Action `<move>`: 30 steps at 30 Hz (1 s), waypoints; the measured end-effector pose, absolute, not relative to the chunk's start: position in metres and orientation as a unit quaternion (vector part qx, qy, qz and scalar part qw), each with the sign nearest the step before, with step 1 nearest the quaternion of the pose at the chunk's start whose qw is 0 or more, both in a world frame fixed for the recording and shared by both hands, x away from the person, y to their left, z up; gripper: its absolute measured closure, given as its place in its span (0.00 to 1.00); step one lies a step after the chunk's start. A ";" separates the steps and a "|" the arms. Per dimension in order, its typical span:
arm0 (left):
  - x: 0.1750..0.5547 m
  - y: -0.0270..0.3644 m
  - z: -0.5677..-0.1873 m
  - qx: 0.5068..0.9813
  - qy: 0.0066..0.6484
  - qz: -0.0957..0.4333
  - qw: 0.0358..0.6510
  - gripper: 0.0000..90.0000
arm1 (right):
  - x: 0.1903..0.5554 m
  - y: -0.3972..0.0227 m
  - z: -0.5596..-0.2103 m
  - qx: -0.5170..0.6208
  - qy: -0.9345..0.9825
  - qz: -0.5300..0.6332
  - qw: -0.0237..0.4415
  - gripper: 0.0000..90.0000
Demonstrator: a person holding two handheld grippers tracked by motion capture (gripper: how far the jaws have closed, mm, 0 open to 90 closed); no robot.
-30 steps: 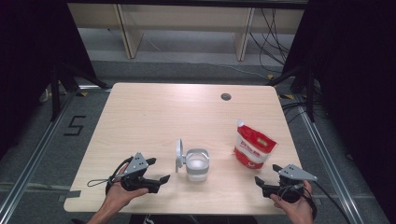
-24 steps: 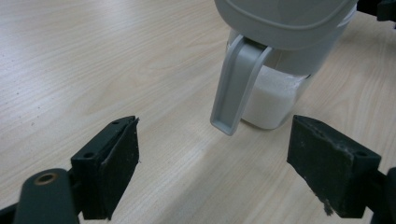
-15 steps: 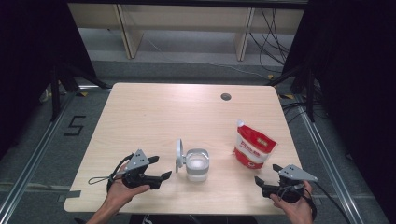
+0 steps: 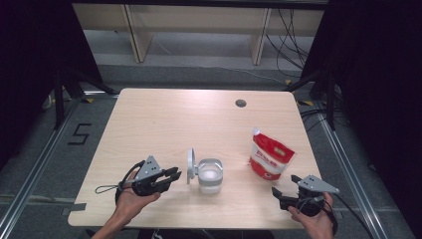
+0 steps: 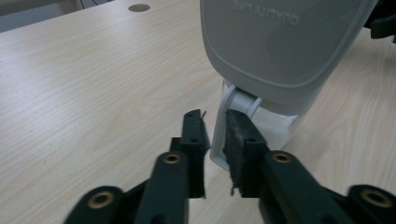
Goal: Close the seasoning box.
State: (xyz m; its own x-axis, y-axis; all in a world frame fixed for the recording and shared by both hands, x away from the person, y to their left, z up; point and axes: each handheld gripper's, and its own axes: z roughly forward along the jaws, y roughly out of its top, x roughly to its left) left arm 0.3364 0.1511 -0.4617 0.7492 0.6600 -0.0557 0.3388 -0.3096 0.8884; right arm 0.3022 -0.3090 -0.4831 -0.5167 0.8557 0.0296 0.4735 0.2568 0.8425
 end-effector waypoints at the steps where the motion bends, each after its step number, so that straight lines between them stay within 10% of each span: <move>1: 0.337 0.150 -0.461 0.790 0.315 0.158 0.501 0.91 | 0.302 -0.308 -0.483 0.441 0.758 0.425 0.225 0.17; 30: 0.340 0.133 -0.436 0.790 0.285 0.155 0.520 0.99 | 0.301 -0.309 -0.481 0.438 0.756 0.427 0.235 0.17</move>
